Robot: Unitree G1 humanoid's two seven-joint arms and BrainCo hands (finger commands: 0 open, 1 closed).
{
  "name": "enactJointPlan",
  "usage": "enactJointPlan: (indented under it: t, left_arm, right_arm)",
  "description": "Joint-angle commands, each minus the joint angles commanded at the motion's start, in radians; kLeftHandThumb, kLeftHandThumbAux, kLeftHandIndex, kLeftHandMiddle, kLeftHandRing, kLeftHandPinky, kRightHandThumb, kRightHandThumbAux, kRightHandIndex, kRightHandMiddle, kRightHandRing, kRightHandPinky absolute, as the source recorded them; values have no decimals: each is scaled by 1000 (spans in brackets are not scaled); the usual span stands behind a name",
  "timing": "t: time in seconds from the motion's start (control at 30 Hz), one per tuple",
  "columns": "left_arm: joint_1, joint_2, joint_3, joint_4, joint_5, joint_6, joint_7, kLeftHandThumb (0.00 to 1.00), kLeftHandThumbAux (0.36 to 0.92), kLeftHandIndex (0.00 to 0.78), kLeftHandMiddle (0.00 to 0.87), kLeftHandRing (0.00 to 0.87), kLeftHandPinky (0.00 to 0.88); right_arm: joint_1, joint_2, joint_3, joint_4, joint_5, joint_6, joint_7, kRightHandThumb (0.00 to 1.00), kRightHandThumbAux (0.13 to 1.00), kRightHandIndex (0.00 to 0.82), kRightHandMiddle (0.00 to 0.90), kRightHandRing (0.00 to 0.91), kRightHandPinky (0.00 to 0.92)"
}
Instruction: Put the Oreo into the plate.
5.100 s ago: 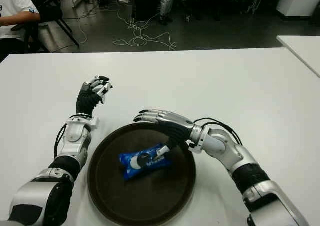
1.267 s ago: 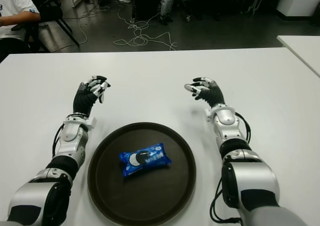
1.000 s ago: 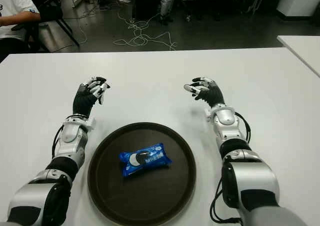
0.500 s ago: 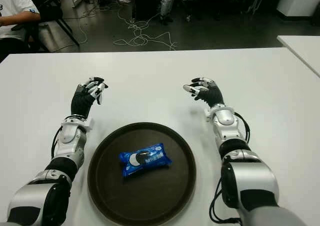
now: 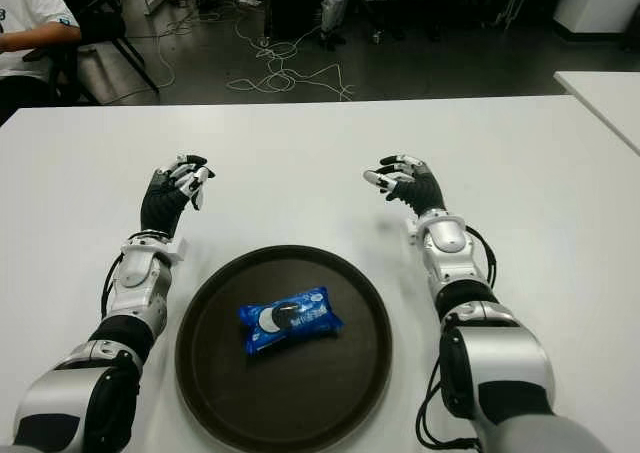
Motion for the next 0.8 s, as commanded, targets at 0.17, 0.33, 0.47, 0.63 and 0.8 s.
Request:
enactJointPlan:
  t: [0.17, 0.33, 0.47, 0.63, 0.8]
  left_arm:
    - [-1, 0, 2, -1, 0, 3, -4, 856, 666, 409, 513, 796, 791]
    - [-2, 1, 1, 0, 2, 5, 3, 856, 665, 410, 513, 794, 793]
    - [-3, 1, -2, 1, 13, 1, 23, 857, 664, 413, 515, 799, 800]
    - [-3, 5, -7, 3, 19, -3, 23, 857, 663, 413, 518, 802, 803]
    - [-5, 9, -9, 8, 19, -5, 16, 857, 663, 413, 519, 808, 807]
  right_arm:
    - [0, -1, 1, 2, -2, 2, 1, 50, 694, 378, 510, 555, 587]
    - [-1, -2, 2, 2, -3, 3, 5, 68, 689, 378, 508, 553, 592]
    - [-1, -3, 2, 2, -3, 2, 9, 70, 694, 378, 515, 559, 603]
    - [-2, -2, 1, 2, -3, 5, 6, 55, 697, 375, 517, 562, 604]
    - [-1, -2, 2, 1, -4, 3, 5, 44, 703, 374, 518, 563, 604]
